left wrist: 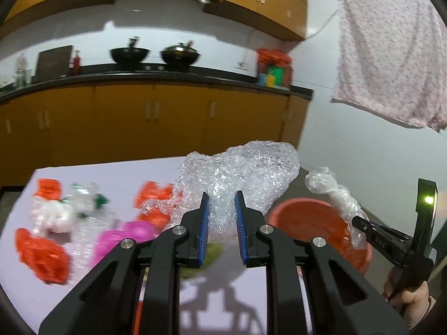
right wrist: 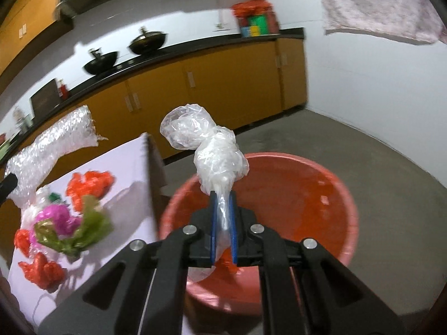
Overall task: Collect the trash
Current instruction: 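Carry the clear bag over the orange basket with the right gripper while the left carries the bubble wrap there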
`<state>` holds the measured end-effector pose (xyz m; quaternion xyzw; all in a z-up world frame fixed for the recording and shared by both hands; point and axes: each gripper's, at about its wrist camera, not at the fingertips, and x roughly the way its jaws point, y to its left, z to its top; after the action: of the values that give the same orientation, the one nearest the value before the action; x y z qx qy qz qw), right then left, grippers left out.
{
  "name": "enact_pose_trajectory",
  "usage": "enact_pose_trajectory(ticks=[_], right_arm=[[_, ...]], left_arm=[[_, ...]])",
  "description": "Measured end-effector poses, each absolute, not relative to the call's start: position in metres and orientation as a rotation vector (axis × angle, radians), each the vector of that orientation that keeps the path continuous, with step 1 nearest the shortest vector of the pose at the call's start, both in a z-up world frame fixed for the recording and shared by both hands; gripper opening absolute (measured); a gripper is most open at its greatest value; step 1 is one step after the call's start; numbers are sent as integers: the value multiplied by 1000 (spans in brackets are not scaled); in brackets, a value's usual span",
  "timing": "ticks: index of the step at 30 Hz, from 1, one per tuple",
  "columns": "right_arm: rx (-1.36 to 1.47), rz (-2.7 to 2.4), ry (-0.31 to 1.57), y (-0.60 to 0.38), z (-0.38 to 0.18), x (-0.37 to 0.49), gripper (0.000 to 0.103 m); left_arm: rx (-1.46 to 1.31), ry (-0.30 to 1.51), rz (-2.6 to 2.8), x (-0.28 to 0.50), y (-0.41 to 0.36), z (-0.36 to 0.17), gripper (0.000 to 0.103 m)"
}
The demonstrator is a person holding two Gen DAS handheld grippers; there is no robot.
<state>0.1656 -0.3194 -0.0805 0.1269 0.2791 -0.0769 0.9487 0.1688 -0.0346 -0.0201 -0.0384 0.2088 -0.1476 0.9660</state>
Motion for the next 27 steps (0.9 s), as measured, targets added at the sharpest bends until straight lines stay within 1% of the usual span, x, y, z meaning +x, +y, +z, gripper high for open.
enact_pose_trajectory(ticks=[11, 24, 25, 26, 27], right_arm=[[300, -239, 575, -358, -95, 158, 9], [339, -276, 570, -382, -104, 161, 10], [342, -274, 569, -383, -104, 161, 10], [347, -271, 566, -384, -104, 162, 14], [351, -269, 563, -385, -104, 162, 15]], left_arm=[[-41, 500, -426, 183, -107, -46, 18], [-3, 554, -507, 196, -156, -62, 18], [-3, 561, -513, 197, -158, -64, 18], [-2, 570, -522, 199, -160, -66, 19], [-2, 585, -530, 201, -162, -68, 19]])
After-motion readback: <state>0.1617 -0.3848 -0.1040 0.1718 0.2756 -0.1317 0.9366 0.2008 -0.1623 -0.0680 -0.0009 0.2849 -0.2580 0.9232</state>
